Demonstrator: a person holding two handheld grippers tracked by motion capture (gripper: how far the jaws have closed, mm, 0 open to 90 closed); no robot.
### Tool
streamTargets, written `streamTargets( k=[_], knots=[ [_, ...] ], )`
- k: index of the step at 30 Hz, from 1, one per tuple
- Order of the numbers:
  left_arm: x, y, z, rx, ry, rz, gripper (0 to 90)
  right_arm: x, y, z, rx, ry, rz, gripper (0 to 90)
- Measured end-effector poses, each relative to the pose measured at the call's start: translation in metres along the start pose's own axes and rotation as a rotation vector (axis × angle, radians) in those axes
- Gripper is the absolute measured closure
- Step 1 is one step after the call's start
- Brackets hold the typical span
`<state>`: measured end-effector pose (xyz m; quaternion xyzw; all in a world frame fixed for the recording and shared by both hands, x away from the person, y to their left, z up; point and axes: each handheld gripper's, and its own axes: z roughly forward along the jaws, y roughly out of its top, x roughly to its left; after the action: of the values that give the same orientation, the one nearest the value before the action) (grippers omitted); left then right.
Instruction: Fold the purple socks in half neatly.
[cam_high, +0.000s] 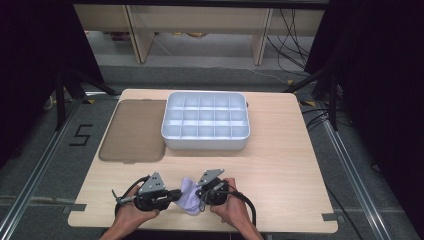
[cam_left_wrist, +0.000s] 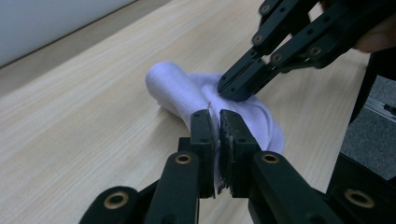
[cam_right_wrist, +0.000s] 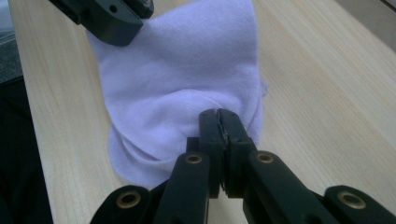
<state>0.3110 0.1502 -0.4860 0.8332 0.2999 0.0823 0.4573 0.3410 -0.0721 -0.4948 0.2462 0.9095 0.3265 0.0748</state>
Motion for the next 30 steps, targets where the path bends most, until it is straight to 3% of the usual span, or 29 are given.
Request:
streamTargets(
  k=[8, 9, 11, 12, 16, 17, 22, 23, 25, 28, 29, 30],
  knots=[
    [-0.011, 0.008, 0.013, 0.01, -0.036, 0.072, 83.9, -0.001, -0.001, 0.002, -0.011, 0.026, 0.024, 89.5],
    [-0.015, 0.008, 0.015, 0.01, -0.035, 0.048, 83.9, -0.002, -0.001, 0.002, -0.013, 0.035, 0.028, 89.5],
    [-0.016, 0.008, 0.017, 0.02, -0.04, 0.075, 83.9, -0.002, -0.001, 0.001, -0.007, 0.032, 0.018, 89.4],
    [-0.017, 0.007, 0.018, 0.022, -0.044, 0.059, 83.9, -0.002, -0.002, 0.0, -0.008, 0.037, 0.029, 89.1],
    [-0.016, 0.007, 0.019, 0.015, -0.045, 0.065, 83.9, -0.003, -0.002, -0.011, -0.041, 0.014, 0.035, 88.9],
    [-0.015, 0.007, 0.018, 0.034, -0.036, 0.08, 83.9, -0.004, -0.003, -0.019, -0.025, 0.0, 0.033, 88.9],
    [-0.018, 0.007, 0.02, 0.028, -0.028, 0.089, 83.9, -0.008, -0.009, -0.011, 0.019, -0.005, 0.039, 88.9],
    [-0.021, 0.008, 0.024, 0.032, -0.025, 0.119, 83.9, -0.007, -0.009, -0.009, 0.032, 0.003, 0.052, 89.0],
    [-0.023, 0.008, 0.026, 0.034, -0.031, 0.123, 83.8, -0.007, -0.009, -0.008, 0.022, -0.007, 0.05, 89.0],
    [-0.027, 0.007, 0.035, 0.056, -0.049, 0.164, 83.8, -0.008, -0.009, -0.009, 0.028, 0.002, 0.05, 89.0],
    [-0.029, 0.006, 0.036, 0.071, -0.044, 0.16, 83.8, -0.009, -0.009, -0.009, 0.028, 0.002, 0.043, 89.0],
    [-0.03, 0.004, 0.039, 0.066, -0.043, 0.151, 83.8, -0.01, -0.01, -0.01, 0.014, 0.002, 0.069, 88.9]
  ],
)
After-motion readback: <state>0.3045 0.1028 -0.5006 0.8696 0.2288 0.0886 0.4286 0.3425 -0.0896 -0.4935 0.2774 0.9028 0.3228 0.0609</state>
